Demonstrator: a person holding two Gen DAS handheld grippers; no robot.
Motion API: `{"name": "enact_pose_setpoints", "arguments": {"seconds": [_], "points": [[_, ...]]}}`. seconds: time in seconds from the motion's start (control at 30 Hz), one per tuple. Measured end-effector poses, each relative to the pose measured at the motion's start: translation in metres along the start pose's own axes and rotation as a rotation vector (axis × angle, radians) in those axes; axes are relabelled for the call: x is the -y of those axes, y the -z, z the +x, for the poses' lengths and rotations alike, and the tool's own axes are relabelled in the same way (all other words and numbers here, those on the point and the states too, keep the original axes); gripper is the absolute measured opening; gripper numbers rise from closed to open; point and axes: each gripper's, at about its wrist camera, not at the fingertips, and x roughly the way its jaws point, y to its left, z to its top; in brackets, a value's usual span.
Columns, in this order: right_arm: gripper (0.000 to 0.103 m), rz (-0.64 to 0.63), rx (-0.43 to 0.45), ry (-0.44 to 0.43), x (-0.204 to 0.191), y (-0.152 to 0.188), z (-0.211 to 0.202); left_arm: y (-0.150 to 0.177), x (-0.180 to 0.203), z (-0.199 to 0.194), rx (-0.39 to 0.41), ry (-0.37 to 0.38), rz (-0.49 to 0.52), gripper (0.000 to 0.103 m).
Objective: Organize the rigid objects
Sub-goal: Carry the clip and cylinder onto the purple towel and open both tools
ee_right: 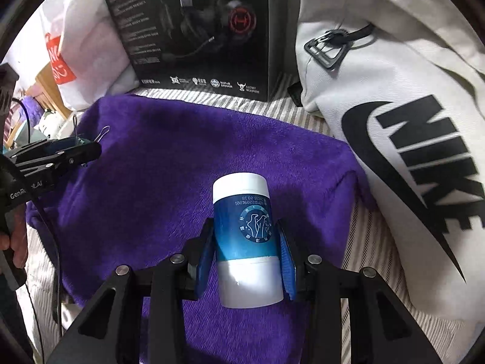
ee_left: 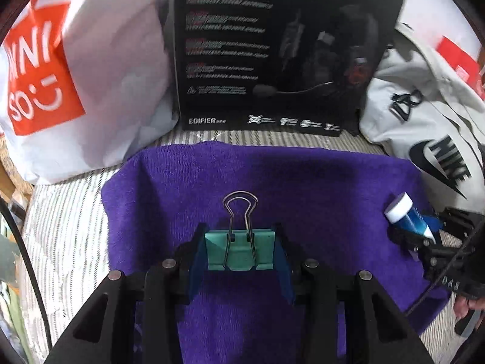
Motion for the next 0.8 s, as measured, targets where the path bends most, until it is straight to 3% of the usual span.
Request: {"name": "enact_pose_setpoints", "arguments": {"seconds": [0.5,0.57,0.7,0.8], "points": [[0.039,-0.04,-0.017,0.032,-0.01,-0.01,0.017,-0.001,0.015,0.016,-0.041,-0.065,0.076,0.039],[0.04,-0.04,-0.014,0.028,-0.009,-0.01,0.016,0.0,0.019,0.017,-0.044,-0.072,0.083,0.045],[0.065,-0.036,-0.021,0.038,-0.005,-0.007,0.015,0.007,0.023,0.016,-0.052,-0.073,0.09,0.061],[0.065,-0.029,-0.004,0.034,-0.003,-0.003,0.008,0.011,0.024,0.016,-0.065,-0.08,0.075,0.065]]}}
